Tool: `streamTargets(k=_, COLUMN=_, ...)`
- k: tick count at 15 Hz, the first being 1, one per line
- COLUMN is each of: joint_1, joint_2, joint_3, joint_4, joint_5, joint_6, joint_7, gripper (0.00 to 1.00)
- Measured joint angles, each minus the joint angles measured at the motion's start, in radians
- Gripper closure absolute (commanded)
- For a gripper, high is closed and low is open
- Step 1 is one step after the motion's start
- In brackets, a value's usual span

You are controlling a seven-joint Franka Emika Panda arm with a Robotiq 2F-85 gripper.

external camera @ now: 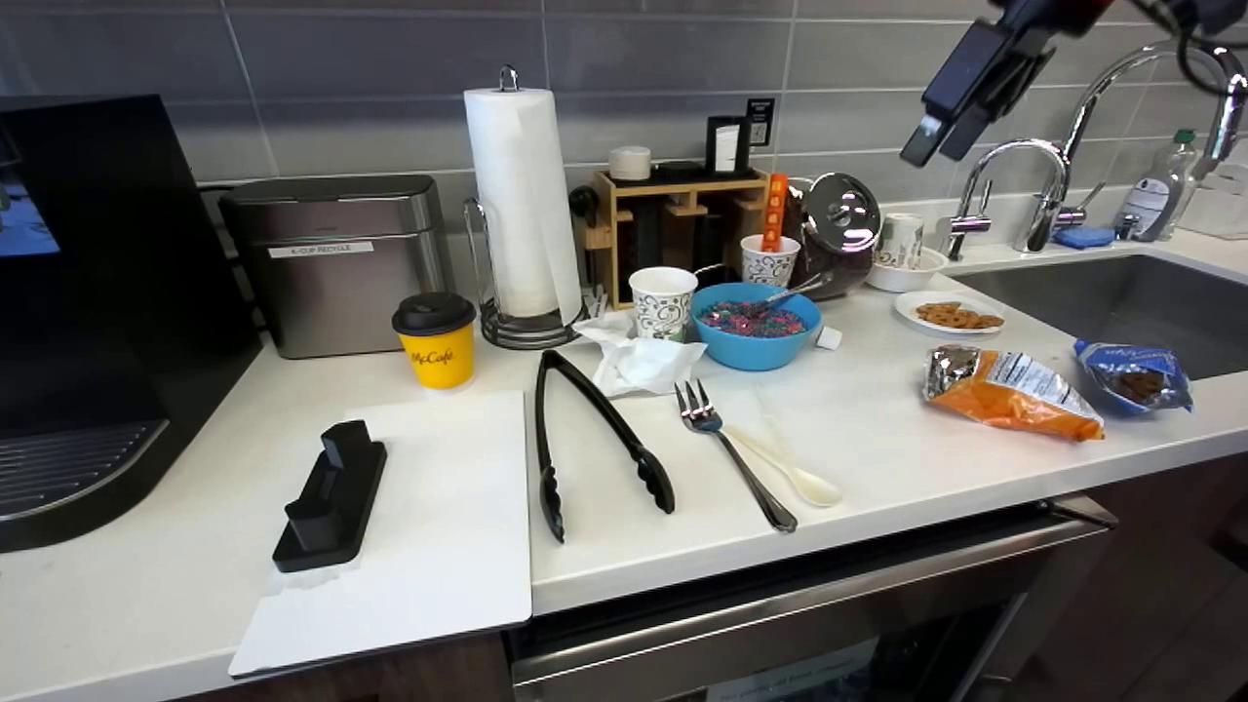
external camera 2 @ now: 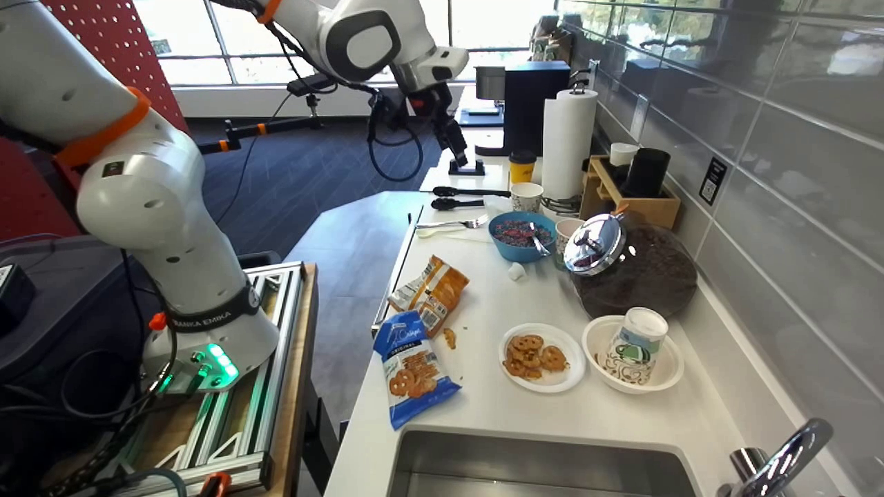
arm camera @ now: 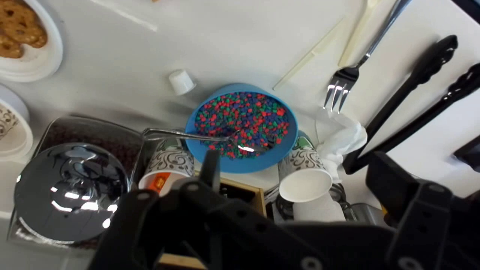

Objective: Move the blue bowl backwards.

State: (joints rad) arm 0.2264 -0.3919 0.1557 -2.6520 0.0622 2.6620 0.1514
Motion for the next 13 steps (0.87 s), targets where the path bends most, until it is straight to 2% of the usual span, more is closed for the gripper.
streamTargets(k=2, joint_1=-0.014, joint_2=-0.102, joint_3=0.004, joint_4=0.035, joint_5=-0.001, joint_6=-0.174, joint_7=0.007, gripper=0.0)
streamTargets(k=5, joint_1=-0.086, joint_2=-0.217, joint_3=0.014, joint_4=0.07, joint_5=-0.055, joint_6=-0.436, joint_7=0.054, gripper=0.0)
streamTargets(k=8, joint_1=-0.171, joint_2=-0.298, joint_3=-0.041, joint_4=0.098, joint_5=-0.115, joint_6=-0.692, joint_7=0.012, gripper=0.0)
streamTargets(k=10, joint_1=-0.201, joint_2=-0.319, joint_3=-0.09, joint_4=0.109, joint_5=-0.125, joint_6=-0.771, joint_7=-0.042, gripper=0.0)
streamTargets(k=13, joint_1=-0.204, joint_2=-0.319, joint_3=-0.096, joint_4=0.109, joint_5=-0.125, joint_6=-0.776, joint_7=-0.051, gripper=0.0)
